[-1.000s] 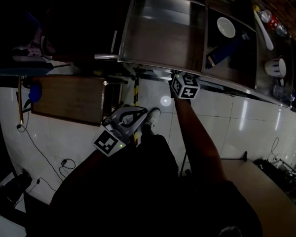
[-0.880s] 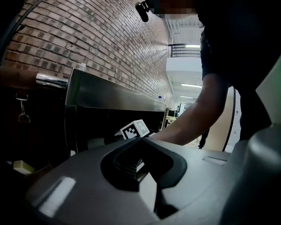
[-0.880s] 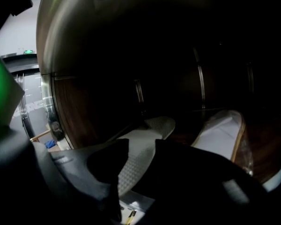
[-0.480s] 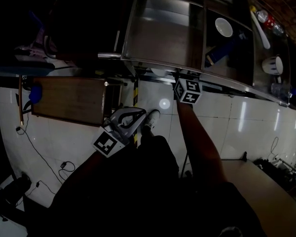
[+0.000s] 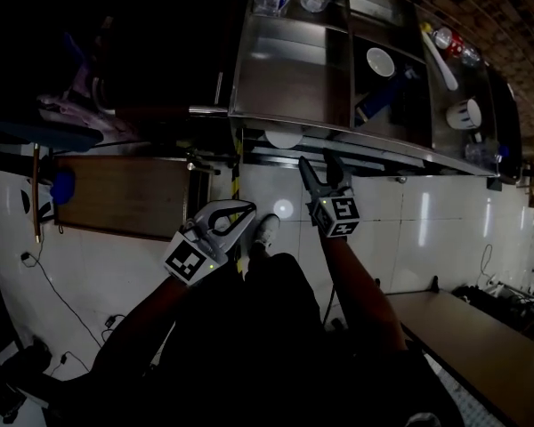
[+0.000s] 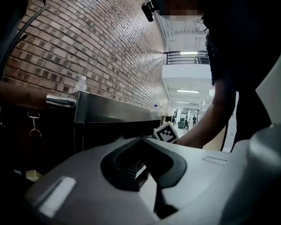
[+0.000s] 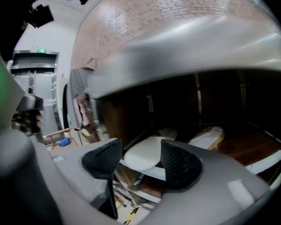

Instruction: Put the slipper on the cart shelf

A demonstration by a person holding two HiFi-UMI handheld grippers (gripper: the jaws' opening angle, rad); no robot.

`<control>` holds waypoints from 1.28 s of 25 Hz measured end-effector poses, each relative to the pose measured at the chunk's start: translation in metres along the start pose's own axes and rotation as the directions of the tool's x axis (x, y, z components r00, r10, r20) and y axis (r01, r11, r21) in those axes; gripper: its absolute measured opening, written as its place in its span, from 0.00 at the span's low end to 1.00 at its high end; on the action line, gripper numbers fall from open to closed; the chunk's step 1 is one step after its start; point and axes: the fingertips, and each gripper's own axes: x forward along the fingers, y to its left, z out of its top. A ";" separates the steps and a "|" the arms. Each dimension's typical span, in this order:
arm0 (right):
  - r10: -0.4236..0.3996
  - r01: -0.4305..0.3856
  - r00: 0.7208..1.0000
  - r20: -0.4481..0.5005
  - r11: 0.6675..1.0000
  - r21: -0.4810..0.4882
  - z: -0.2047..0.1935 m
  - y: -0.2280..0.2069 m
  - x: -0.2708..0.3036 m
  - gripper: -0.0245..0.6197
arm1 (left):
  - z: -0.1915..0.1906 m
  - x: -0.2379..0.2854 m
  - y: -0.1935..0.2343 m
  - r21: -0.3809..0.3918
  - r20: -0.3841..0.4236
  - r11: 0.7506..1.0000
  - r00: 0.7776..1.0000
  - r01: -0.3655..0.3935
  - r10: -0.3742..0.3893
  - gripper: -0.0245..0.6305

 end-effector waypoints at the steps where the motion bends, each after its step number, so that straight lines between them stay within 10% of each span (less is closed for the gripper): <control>1: 0.022 -0.022 1.000 0.014 1.000 -0.013 0.007 0.012 -0.009 0.43 | 0.003 -0.004 0.000 0.001 0.007 1.000 1.000 0.005 -0.005 0.04; 13: 0.248 -0.214 0.954 0.166 0.957 -0.197 0.118 0.166 -0.087 0.04 | 0.048 -0.051 -0.011 0.085 0.084 0.992 0.991 0.094 -0.101 0.04; 32: 0.382 -0.342 0.909 0.166 0.912 -0.228 0.108 0.235 -0.170 0.04 | 0.054 -0.099 -0.081 0.079 0.105 0.996 0.994 -0.048 0.039 0.04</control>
